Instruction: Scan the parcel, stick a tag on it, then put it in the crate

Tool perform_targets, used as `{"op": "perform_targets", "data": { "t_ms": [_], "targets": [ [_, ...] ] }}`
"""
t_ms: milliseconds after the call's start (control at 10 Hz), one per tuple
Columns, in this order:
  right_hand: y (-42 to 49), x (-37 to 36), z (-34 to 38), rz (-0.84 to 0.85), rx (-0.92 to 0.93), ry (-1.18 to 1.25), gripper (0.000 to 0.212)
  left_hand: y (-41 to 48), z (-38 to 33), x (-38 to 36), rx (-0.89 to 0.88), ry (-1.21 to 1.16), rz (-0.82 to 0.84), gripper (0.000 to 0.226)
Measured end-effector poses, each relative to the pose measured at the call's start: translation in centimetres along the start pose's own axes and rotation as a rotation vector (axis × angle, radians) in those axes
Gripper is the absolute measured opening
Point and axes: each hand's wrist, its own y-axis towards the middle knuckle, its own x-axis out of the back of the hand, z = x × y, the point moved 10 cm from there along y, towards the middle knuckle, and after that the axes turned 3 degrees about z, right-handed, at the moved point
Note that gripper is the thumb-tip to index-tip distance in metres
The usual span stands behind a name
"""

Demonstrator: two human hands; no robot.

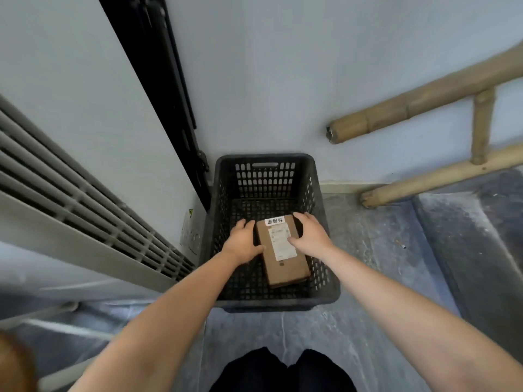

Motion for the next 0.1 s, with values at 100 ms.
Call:
{"op": "perform_targets", "data": {
  "t_ms": [100],
  "targets": [
    [-4.83, 5.37, 5.14, 0.000, 0.032, -0.004, 0.071, -5.12, -3.70, 5.54, -0.013, 0.028, 0.001, 0.080]
  ]
}}
